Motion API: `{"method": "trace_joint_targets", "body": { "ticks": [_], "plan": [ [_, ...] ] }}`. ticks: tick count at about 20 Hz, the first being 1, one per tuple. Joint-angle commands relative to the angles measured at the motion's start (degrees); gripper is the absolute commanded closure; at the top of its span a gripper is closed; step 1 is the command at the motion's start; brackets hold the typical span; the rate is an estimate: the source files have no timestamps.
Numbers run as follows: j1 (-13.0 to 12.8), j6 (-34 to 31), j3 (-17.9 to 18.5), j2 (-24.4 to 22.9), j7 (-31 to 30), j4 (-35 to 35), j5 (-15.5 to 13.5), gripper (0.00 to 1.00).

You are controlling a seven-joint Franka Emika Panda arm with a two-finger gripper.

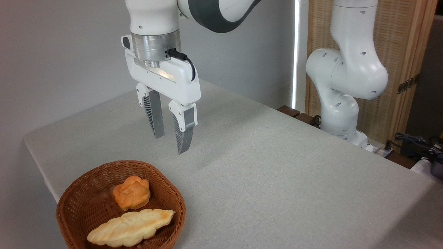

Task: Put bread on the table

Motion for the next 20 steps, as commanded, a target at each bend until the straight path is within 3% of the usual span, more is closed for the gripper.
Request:
{"method": "trace_joint_targets", "body": {
  "ticks": [1,20],
  "plan": [
    [-0.3,-0.7,0.6,0.7,0.9,1.4,-0.3,0.00],
    [-0.2,-0.8,1.2,0.7,0.8,1.9,-1.0,0.00]
  ]
}}
